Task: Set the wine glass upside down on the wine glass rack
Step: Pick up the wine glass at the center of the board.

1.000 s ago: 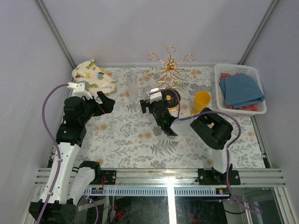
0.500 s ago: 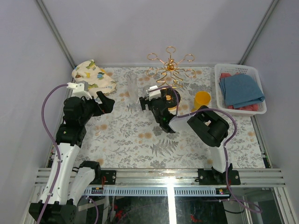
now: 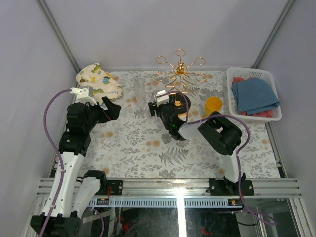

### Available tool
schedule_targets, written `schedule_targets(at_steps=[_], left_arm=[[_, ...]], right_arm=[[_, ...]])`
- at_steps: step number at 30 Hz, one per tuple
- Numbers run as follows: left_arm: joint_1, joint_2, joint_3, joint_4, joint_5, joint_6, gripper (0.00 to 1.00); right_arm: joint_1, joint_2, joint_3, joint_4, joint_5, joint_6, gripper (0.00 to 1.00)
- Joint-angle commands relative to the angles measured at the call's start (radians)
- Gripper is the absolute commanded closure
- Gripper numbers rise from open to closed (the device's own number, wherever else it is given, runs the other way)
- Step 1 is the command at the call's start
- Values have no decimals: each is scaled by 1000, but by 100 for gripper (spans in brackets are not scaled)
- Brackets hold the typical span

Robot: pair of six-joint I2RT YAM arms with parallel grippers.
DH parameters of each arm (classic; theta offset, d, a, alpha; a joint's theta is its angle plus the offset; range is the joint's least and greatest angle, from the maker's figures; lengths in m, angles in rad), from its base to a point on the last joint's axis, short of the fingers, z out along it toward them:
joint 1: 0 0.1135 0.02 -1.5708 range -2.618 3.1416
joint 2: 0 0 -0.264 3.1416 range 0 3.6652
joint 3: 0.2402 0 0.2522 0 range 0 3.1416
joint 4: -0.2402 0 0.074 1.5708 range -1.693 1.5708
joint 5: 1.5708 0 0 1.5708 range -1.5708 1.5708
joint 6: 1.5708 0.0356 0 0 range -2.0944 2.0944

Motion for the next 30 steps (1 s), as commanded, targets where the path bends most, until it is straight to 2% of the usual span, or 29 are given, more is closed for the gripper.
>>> schedule_targets(at_steps=[1,13,30], left_arm=[[9,-10,-8,42,-12,15,0],[9,-8,-10,46,-19,10,0],[9,-12,-16,56,-22,-11,0]], right_arm=[[-12,-33,45,53,-26,-12,22],[-2,-148,-55,0,-138,-26,34],[58,-314,-246,-12,-150,-9,36]])
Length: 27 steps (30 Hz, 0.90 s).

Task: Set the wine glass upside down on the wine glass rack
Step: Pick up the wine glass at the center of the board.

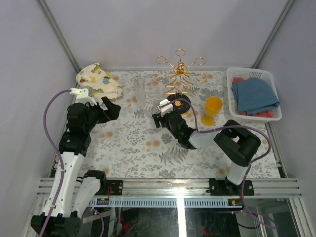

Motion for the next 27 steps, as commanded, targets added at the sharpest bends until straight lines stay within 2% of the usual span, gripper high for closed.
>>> schedule_targets(at_steps=[1,9,15,20,27], left_arm=[[7,-12,-11,56,-14,-8,0],[9,-15,-13,58,-14,-11,0],[9,-16,-19,62,-14,-15,0],[9,7,-10,65,-49,-58,0],[9,53,29,6,-14,-90,0]], right_arm=[[10,-93,-34,70,-16,14,36],[11,-165,-102,73,-13,39,39],[16,-211,-129,53,-37,49,38],[43,-293,-172,-14,-45,54,38],[71,-441,-248,-124,-47,82,41]])
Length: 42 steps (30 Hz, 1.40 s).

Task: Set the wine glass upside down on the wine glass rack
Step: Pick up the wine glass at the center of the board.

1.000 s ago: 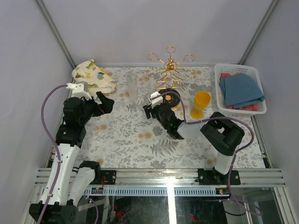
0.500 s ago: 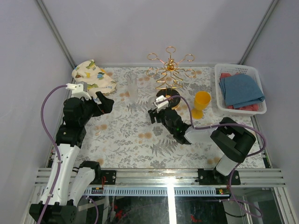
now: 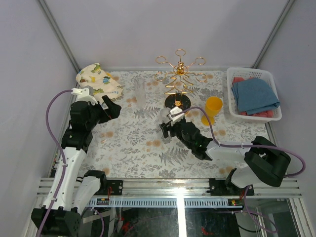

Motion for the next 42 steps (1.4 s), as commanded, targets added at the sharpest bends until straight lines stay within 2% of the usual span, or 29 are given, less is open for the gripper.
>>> schedule_targets(at_steps=[1,10,17,23,32,36,42], left_arm=[[6,3,40,8,22,-29,0],[7,-18,90,-39,56,-97,0],[6,-26,92,-58,163,-132,0],[6,-120,46,-32,138,-130,0],[-18,-135,18,-3,156,-196,0],[-116,-113,-7,40,98,-224,0],[-467,-47,7,89,-194,-250,0]], right_arm=[[18,-115,-29,-12,-7,34,42],[28,-230,-43,-131,-30,46,44],[27,-289,-14,-213,-66,53,45],[29,-341,13,-274,-105,61,46],[33,-444,32,-355,-127,67,46],[33,-472,51,-380,-129,64,46],[34,-502,55,-391,-119,76,47]])
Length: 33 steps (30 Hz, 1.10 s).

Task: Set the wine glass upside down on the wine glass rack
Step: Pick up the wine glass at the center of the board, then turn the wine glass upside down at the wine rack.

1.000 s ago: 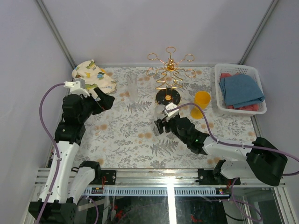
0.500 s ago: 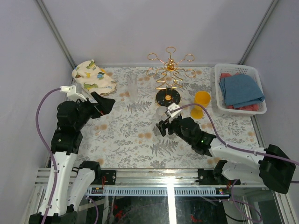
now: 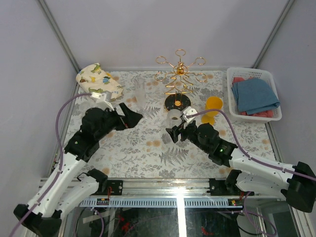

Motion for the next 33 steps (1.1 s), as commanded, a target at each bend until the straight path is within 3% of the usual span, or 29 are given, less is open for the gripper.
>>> schedule_targets(at_steps=[1,16,33], left_arm=[[-204,37,10,104,-237,-33,0],[-276,20,-106,268,-175,-163,0],[-331,35,-152,391,-91,-269,11]], right_arm=[[10,-46,57,43,-5,23,47],[10,-141,104,53,17,70,47],[9,-131,186,211,22,113,47]])
